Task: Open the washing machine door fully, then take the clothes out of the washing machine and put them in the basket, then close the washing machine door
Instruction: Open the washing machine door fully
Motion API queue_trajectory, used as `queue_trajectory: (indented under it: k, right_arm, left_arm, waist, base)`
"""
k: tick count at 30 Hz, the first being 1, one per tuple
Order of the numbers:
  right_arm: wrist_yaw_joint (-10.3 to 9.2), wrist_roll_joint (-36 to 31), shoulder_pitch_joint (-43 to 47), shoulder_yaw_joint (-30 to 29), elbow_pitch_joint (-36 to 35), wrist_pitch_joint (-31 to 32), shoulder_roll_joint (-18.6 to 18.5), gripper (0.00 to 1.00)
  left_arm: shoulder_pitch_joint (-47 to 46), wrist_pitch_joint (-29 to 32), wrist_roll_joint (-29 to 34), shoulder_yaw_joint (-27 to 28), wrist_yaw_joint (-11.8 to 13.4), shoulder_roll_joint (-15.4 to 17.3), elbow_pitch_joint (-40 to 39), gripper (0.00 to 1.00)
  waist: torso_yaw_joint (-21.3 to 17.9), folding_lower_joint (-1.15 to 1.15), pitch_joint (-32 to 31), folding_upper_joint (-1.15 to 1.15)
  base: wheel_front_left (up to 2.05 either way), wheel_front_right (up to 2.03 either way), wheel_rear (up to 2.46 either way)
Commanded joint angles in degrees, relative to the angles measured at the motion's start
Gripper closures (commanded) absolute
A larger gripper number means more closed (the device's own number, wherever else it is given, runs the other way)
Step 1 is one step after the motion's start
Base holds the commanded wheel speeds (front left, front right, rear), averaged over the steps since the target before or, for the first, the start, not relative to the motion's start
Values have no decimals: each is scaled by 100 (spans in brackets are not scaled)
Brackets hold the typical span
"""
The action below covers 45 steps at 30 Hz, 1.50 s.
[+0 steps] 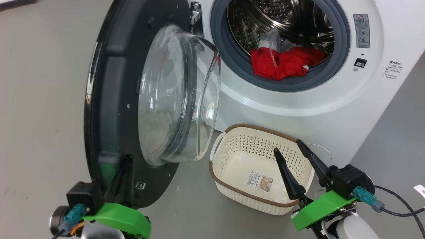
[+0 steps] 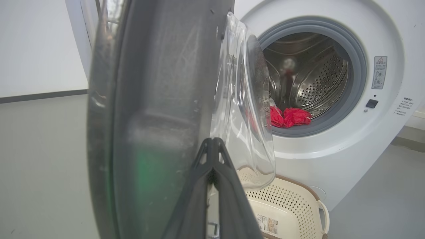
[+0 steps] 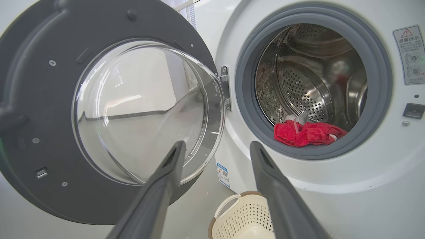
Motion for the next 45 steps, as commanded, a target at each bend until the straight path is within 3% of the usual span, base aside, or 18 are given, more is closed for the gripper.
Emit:
queue_trajectory:
  k: [1, 13, 31, 45]
  right_arm:
    - [35, -43, -63, 145, -189, 5, 22, 0]
    - [35, -166, 4, 165, -551, 235, 22, 0]
    - [35, -401, 19, 72, -879, 534, 22, 0]
    - [35, -574, 13, 36, -1107, 738, 22, 0]
  left_arm:
    - [-99, -114, -61, 381, 97, 191, -65, 100]
    - [-201, -624, -328, 881, 146, 241, 441, 100]
    - [-856, -1083, -763, 1597, -246, 59, 1527, 100]
    - [-1469, -1106, -556, 2295, -507, -99, 2220, 100]
  waist:
    - [-4, 0, -1, 0]
    - [-84, 0, 105, 0]
    - [-153, 0, 352, 0]
    - [-148, 0, 598, 0]
  base:
    - [0, 0, 0]
    - [0, 0, 0]
    - [0, 0, 0]
    - [0, 0, 0]
